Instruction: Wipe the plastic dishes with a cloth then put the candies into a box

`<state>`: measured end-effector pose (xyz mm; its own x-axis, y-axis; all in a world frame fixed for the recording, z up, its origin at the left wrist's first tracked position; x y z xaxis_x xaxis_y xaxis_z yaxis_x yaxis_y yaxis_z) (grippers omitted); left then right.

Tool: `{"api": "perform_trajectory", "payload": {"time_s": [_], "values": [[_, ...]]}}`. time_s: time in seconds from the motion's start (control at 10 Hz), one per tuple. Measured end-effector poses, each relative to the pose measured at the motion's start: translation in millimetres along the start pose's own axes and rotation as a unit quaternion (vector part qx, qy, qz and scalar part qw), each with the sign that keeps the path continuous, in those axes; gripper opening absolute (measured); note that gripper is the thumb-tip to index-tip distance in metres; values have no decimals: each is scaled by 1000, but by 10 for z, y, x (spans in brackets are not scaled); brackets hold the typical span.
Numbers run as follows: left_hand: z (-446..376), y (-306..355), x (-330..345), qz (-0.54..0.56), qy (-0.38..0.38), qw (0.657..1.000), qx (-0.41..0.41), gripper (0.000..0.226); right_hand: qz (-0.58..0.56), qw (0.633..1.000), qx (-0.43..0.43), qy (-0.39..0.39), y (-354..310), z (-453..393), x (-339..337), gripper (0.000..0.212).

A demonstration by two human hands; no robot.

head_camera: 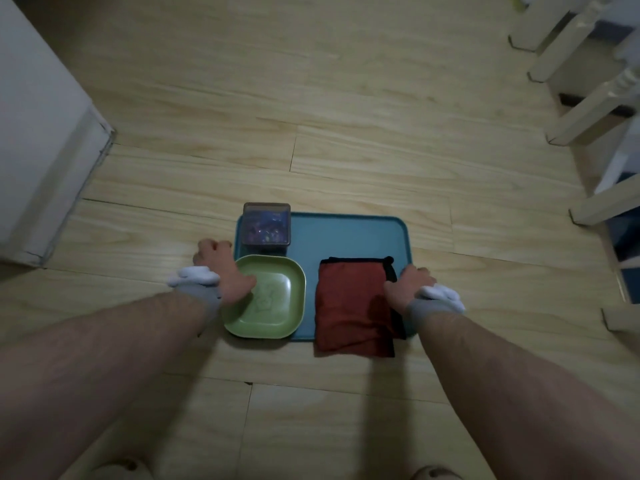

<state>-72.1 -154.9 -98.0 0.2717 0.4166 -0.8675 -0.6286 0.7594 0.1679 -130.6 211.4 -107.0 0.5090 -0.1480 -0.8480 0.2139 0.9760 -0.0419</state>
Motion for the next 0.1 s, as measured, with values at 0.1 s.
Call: {"api": "perform_trajectory", "payload": {"time_s": [0.1], "values": [[296,428,-229,-95,-50,985,138,56,-21,987,-95,-125,-295,311,-89,29]]}}
Point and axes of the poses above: each hand's wrist, its own z-axis away from the middle knuckle, its own x-axis out of the palm, y = z × x, the point moved 9 cm from there along -z, towards the middle knuckle, and after that the axes turned 7 degrees about -x, right-handed, at the moved point
